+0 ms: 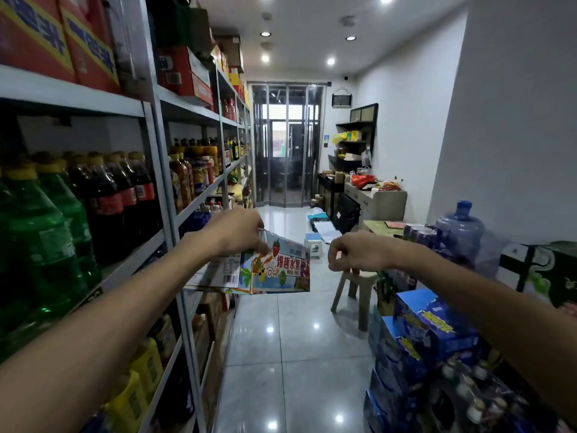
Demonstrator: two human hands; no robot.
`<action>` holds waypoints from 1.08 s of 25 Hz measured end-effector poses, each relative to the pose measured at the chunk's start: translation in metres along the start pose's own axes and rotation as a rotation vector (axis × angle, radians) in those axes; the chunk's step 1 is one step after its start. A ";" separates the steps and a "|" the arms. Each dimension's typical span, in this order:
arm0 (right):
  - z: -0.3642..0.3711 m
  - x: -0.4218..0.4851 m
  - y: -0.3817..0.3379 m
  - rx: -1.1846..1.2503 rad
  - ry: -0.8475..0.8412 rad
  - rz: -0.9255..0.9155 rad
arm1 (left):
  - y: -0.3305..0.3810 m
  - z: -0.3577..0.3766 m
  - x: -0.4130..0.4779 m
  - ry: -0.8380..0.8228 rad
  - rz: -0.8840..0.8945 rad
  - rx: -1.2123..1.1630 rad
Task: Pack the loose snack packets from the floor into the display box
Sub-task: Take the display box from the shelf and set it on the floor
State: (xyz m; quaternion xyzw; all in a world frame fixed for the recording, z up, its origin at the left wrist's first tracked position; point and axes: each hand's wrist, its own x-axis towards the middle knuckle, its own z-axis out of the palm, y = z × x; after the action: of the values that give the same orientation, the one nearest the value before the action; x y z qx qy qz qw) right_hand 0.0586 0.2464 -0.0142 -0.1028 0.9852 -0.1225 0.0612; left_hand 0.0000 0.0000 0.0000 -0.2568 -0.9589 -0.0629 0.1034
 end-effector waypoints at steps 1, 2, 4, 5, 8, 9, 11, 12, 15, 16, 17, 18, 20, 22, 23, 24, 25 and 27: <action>0.003 0.015 0.009 0.002 -0.015 0.005 | -0.002 0.009 0.013 -0.015 -0.016 0.004; 0.005 0.032 0.020 0.006 -0.028 0.011 | -0.004 0.017 0.029 -0.010 -0.037 0.038; 0.015 0.072 0.049 0.036 -0.108 0.031 | -0.010 0.043 0.065 -0.047 -0.069 0.056; 0.018 0.093 0.062 0.056 -0.154 0.030 | -0.013 0.055 0.084 -0.060 -0.078 0.065; 0.020 0.154 0.105 0.032 -0.266 0.029 | -0.021 0.081 0.141 -0.131 -0.112 0.064; 0.017 0.176 0.119 0.019 -0.304 0.027 | -0.025 0.087 0.162 -0.151 -0.126 0.060; 0.005 0.219 0.145 0.011 -0.331 0.005 | -0.031 0.095 0.204 -0.189 -0.148 0.054; -0.002 0.239 0.157 0.014 -0.322 -0.012 | -0.034 0.096 0.224 -0.208 -0.154 0.047; -0.019 0.297 0.185 0.034 -0.271 -0.052 | -0.051 0.101 0.279 -0.235 -0.174 -0.001; -0.022 0.319 0.193 0.038 -0.271 -0.067 | -0.059 0.107 0.299 -0.245 -0.185 -0.018; -0.021 0.342 0.201 0.044 -0.277 -0.080 | -0.069 0.117 0.321 -0.249 -0.187 -0.030; -0.019 0.364 0.208 0.069 -0.292 -0.085 | -0.078 0.127 0.343 -0.253 -0.196 -0.041; -0.011 0.410 0.221 0.132 -0.349 -0.092 | -0.099 0.152 0.389 -0.252 -0.192 -0.049; -0.008 0.460 0.237 0.147 -0.397 -0.072 | -0.122 0.173 0.437 -0.250 -0.177 -0.059; -0.008 0.482 0.245 0.148 -0.421 -0.047 | -0.132 0.182 0.459 -0.255 -0.171 -0.082; -0.012 0.509 0.254 0.173 -0.440 -0.001 | -0.146 0.189 0.486 -0.268 -0.168 -0.112; -0.017 0.538 0.264 0.200 -0.449 0.039 | -0.161 0.195 0.516 -0.278 -0.160 -0.136; -0.030 0.591 0.286 0.170 -0.412 0.051 | -0.186 0.205 0.575 -0.305 -0.139 -0.180</action>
State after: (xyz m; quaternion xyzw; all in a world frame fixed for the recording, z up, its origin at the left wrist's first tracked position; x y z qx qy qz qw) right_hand -0.5738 0.3960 -0.1140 -0.0954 0.9403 -0.1799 0.2729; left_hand -0.6143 0.1513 -0.0786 -0.2046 -0.9694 -0.1157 -0.0710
